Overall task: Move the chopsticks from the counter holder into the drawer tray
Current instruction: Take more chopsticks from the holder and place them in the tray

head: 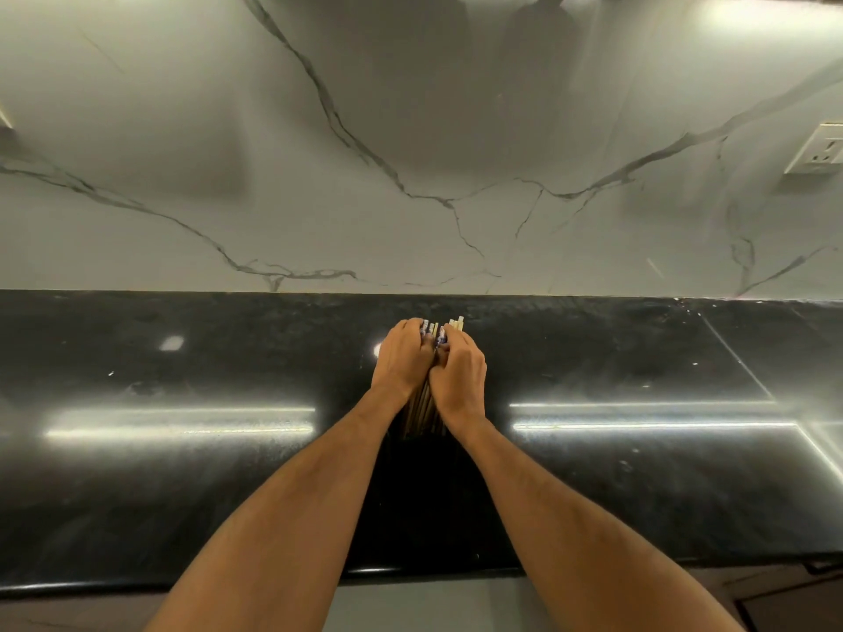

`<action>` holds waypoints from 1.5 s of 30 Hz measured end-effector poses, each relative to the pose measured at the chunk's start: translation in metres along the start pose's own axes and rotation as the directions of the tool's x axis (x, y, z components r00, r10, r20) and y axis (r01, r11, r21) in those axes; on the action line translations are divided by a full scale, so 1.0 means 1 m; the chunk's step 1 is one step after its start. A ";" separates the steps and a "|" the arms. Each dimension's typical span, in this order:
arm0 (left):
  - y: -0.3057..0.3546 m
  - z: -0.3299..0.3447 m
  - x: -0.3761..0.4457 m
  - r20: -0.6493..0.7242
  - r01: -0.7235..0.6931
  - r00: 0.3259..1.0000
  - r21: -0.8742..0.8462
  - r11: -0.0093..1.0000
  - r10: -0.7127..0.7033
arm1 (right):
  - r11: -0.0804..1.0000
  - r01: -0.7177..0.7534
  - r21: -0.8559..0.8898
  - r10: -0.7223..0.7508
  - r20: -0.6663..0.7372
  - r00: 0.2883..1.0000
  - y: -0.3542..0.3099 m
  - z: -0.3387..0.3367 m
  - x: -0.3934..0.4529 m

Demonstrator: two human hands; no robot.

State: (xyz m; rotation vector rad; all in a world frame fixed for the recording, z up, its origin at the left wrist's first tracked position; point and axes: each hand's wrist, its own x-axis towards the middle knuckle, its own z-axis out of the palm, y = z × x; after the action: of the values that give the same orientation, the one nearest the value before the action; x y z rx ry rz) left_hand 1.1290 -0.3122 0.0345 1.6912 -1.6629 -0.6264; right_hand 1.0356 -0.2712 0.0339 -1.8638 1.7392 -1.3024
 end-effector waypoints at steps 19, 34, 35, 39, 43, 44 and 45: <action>-0.012 0.004 0.003 -0.018 0.050 0.998 -0.175 0.983 -0.054 | 0.969 -0.215 0.123 0.209 0.060 0.976 -0.011 0.006 -0.001; -0.022 -0.002 -0.010 -0.086 -0.064 0.995 -0.150 0.987 0.051 | 0.963 -0.262 0.062 0.252 0.133 0.959 -0.013 0.005 0.015; -0.023 -0.002 -0.010 -0.093 -0.069 0.994 -0.152 0.986 0.055 | 0.963 -0.262 0.071 0.251 0.129 0.959 -0.013 0.004 0.014; -0.023 -0.003 -0.016 -0.123 -0.099 0.989 -0.187 0.977 0.077 | 0.963 -0.264 0.063 0.254 0.131 0.958 -0.016 0.003 0.014; -0.023 -0.006 -0.023 -0.119 -0.104 0.990 -0.236 0.966 0.078 | 0.961 -0.275 0.003 0.272 0.137 0.952 -0.019 0.002 0.014; -0.024 -0.007 -0.024 -0.111 -0.106 0.990 -0.233 0.967 0.082 | 0.958 -0.285 -0.005 0.283 0.130 0.950 -0.019 0.002 0.014; -0.025 -0.008 -0.025 -0.100 -0.108 0.991 -0.228 0.968 0.088 | 0.955 -0.297 -0.011 0.296 0.121 0.948 -0.020 0.002 0.014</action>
State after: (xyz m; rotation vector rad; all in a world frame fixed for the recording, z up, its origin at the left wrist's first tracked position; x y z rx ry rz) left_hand 1.1503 -0.2874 0.0181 1.4402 -1.5351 -0.6605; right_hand 1.0478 -0.2800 0.0532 -1.5646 1.8585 -1.0568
